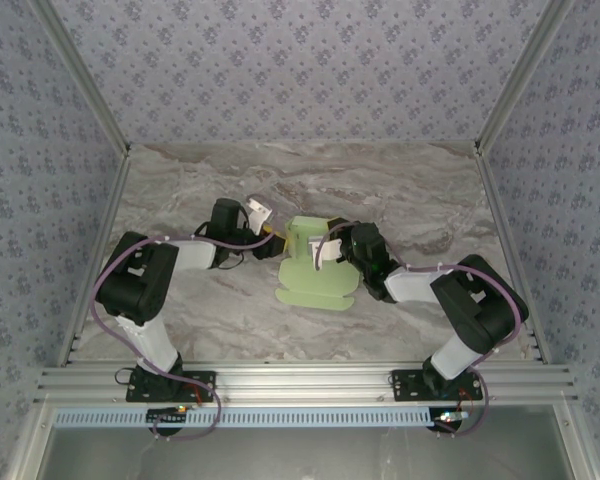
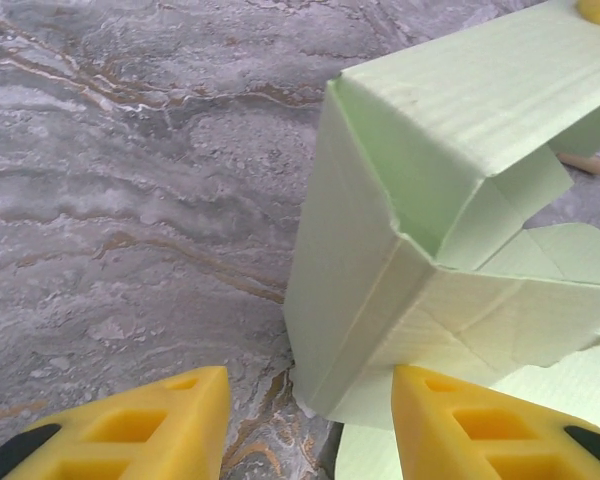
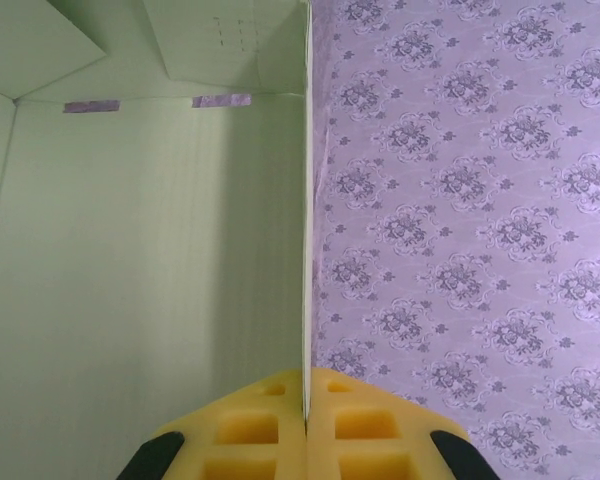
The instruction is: Fold the paper box
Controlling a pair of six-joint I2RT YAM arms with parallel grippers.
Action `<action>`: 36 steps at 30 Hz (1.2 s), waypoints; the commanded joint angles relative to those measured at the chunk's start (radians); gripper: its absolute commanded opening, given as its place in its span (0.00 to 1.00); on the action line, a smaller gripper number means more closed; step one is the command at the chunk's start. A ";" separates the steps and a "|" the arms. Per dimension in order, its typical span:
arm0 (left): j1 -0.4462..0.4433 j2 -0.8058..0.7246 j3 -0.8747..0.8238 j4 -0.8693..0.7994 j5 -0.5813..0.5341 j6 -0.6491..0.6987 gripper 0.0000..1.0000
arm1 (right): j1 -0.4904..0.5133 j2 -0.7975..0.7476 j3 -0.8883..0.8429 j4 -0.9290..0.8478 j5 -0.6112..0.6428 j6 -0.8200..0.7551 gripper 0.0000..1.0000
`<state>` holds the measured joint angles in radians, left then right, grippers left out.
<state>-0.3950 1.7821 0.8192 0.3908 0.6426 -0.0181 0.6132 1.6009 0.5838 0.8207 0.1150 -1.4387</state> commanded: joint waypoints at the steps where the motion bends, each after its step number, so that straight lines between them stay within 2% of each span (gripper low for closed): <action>1: -0.003 0.006 -0.013 0.063 0.060 0.024 0.46 | 0.006 -0.009 -0.015 0.027 -0.011 -0.019 0.00; 20: -0.014 0.049 0.025 0.120 0.077 0.001 0.51 | 0.011 -0.019 -0.004 -0.010 -0.015 0.001 0.00; 36: -0.042 0.075 0.053 0.167 -0.015 -0.041 0.55 | 0.011 -0.030 0.004 -0.041 -0.017 0.012 0.00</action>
<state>-0.4332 1.8492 0.8421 0.5133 0.6384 -0.0463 0.6224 1.5948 0.5838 0.8089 0.1150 -1.4372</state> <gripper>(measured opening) 0.547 0.068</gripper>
